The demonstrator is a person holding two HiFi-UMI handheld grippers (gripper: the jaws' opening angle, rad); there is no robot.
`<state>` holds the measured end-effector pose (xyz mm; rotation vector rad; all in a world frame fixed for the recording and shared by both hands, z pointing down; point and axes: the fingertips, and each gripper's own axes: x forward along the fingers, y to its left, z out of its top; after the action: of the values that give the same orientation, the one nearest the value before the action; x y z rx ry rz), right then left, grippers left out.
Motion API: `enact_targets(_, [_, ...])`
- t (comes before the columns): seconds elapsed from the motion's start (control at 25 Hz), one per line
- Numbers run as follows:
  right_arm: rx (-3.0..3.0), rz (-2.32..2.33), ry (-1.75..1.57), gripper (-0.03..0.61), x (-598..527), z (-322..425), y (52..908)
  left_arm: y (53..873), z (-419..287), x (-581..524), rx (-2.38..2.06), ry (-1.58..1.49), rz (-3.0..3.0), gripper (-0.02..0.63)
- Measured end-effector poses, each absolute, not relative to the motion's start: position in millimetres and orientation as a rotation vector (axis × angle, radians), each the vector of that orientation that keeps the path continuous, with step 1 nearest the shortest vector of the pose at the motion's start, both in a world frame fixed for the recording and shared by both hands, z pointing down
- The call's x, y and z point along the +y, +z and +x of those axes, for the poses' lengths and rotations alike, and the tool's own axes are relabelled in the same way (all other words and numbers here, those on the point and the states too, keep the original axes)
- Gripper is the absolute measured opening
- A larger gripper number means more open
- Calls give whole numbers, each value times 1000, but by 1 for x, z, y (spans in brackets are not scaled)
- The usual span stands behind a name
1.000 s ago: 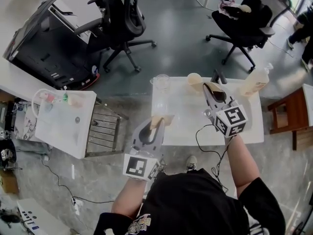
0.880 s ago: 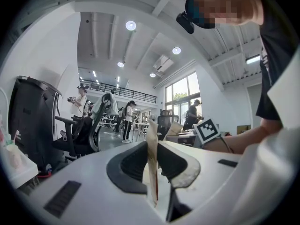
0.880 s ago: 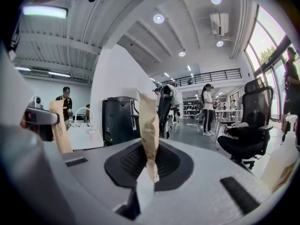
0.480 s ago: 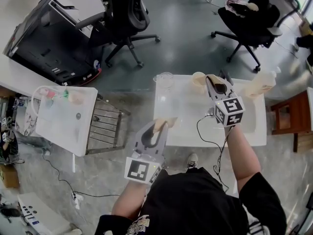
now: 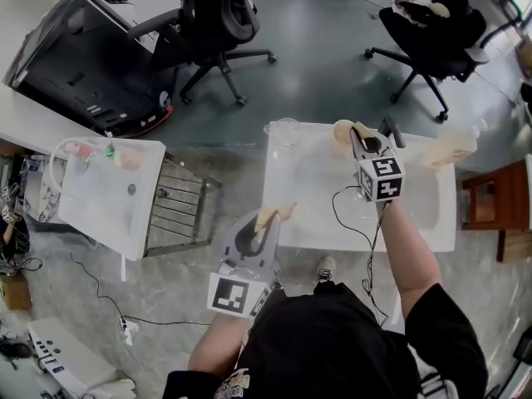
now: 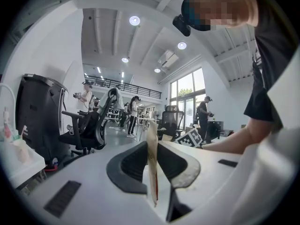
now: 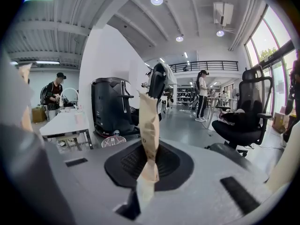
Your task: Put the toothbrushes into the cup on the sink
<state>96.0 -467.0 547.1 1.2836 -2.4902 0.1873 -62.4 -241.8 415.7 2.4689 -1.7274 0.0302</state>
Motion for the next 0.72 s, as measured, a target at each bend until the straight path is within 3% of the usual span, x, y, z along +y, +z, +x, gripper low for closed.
enact_targets(0.32, [-2443, 1237, 245, 55, -474, 88, 582, 425, -75, -240, -1755, 45, 2421, 60])
enact_targets(0.72, [-2461, 1199, 256, 189, -464, 79, 586, 426, -78, -234, -1750, 42, 2421, 60])
